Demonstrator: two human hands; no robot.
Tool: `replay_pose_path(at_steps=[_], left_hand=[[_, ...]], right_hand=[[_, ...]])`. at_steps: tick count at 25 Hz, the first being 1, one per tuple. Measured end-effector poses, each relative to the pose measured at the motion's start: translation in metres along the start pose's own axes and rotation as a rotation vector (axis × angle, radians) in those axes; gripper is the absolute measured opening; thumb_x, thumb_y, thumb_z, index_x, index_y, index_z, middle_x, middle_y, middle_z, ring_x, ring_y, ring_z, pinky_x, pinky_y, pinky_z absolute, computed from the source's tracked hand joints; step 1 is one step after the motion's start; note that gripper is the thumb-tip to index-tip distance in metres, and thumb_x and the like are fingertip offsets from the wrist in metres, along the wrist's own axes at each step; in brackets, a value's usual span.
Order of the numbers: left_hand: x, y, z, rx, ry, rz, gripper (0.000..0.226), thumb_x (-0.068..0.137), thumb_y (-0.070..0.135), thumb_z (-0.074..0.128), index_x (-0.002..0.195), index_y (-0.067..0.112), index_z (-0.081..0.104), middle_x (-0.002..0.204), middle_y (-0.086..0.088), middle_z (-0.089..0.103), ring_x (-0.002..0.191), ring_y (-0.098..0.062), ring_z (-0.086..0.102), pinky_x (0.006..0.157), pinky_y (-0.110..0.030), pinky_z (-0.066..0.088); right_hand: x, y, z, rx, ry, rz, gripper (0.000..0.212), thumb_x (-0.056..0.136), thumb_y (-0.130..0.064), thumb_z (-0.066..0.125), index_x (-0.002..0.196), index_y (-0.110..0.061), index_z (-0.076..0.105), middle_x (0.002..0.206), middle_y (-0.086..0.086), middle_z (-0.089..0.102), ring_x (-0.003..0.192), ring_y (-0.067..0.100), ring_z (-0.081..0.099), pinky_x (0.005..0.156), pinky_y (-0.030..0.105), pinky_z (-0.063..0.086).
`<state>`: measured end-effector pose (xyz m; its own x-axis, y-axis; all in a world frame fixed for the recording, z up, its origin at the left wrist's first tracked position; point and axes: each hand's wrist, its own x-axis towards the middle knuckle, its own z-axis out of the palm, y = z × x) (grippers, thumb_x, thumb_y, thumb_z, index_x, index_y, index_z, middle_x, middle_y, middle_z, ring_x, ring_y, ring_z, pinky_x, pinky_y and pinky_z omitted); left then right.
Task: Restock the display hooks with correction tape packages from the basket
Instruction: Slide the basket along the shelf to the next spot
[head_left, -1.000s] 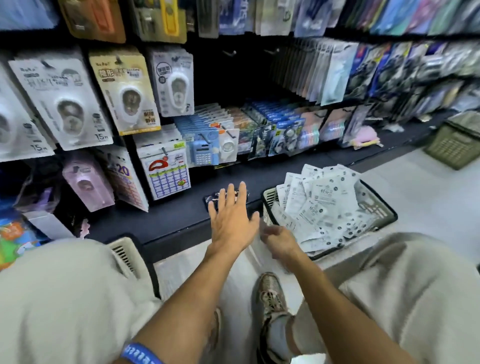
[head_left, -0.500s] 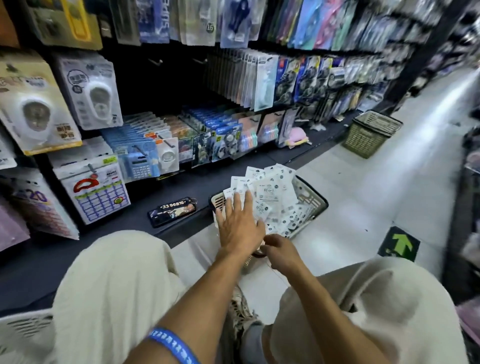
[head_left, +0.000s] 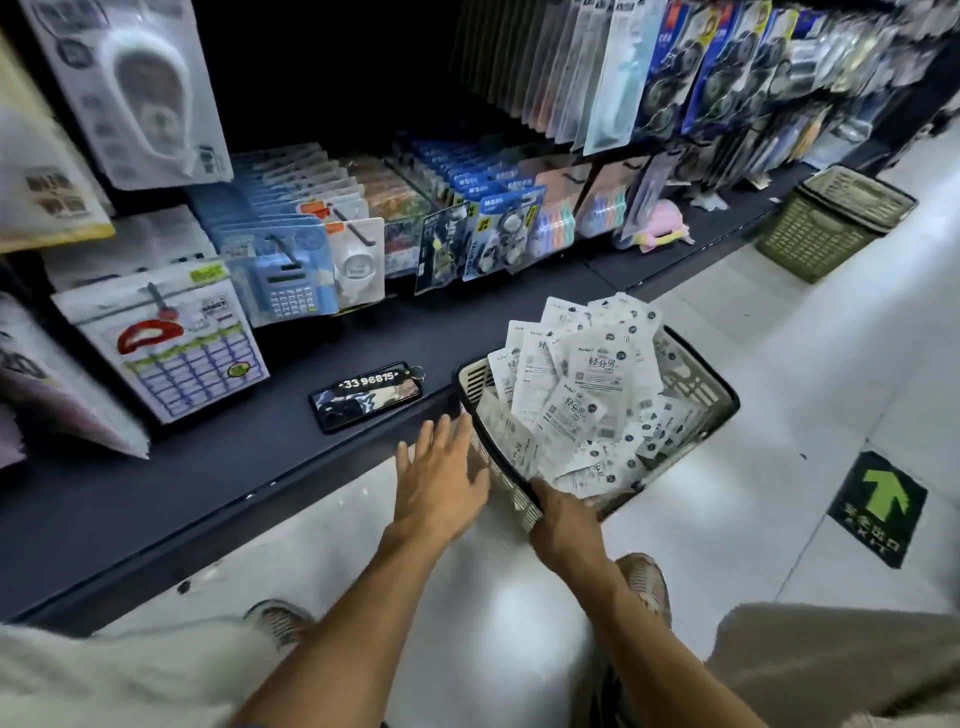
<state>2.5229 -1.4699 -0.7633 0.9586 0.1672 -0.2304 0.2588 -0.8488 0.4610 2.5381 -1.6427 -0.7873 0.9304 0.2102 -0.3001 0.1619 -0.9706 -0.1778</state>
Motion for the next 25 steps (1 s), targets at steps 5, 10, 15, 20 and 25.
replay_pose_path(at_steps=[5,10,15,20,25], left_hand=[[0.033,-0.028,0.013,-0.038,0.050,-0.012,0.061,0.107,0.039,0.040,0.162,0.021,0.020,0.171,-0.002,0.016,0.158,-0.019,0.006,0.128,-0.041,0.002],[0.039,-0.022,0.004,-0.035,-0.068,0.031,0.046,0.101,0.028,0.053,0.146,0.018,0.049,0.151,-0.003,0.050,0.137,-0.022,0.047,0.111,-0.036,0.040],[0.013,-0.057,-0.010,0.133,-0.428,-0.198,0.027,0.094,0.025,0.062,0.120,0.018,0.061,0.125,-0.006,0.064,0.111,-0.026,0.061,0.085,-0.034,0.048],[-0.031,-0.093,0.000,-0.118,-0.154,-0.316,0.025,0.089,0.027,0.071,0.105,0.022,0.053,0.123,-0.002,0.054,0.106,-0.024,0.057,0.089,-0.037,0.050],[-0.052,-0.081,0.022,-0.095,-0.122,-0.408,0.100,0.086,0.033,0.077,0.159,0.019,0.009,0.140,-0.011,0.052,0.121,-0.031,0.058,0.098,-0.044,0.053]], right_hand=[[0.011,-0.024,0.014,0.188,-0.002,-0.114,0.050,0.075,-0.002,0.050,0.120,-0.019,0.064,0.102,0.013,0.075,0.094,0.036,0.068,0.070,0.035,0.048],[-0.028,-0.061,0.030,0.195,-0.207,-0.310,0.022,0.074,-0.012,0.055,0.095,-0.014,0.060,0.094,0.016,0.071,0.090,0.040,0.064,0.062,0.032,0.038],[-0.057,-0.084,0.034,0.443,-0.469,-0.449,0.013,0.089,-0.029,0.063,0.091,-0.017,0.066,0.077,-0.001,0.066,0.071,0.013,0.060,0.070,0.037,0.050],[-0.037,-0.097,0.036,0.478,0.232,-0.091,0.033,0.090,-0.017,0.061,0.123,-0.015,0.055,0.120,0.003,0.055,0.103,0.020,0.056,0.085,0.035,0.050],[-0.026,-0.081,0.050,0.799,0.047,0.161,0.050,0.087,-0.017,0.070,0.131,-0.015,0.047,0.121,0.000,0.058,0.097,0.014,0.060,0.080,0.032,0.051]])
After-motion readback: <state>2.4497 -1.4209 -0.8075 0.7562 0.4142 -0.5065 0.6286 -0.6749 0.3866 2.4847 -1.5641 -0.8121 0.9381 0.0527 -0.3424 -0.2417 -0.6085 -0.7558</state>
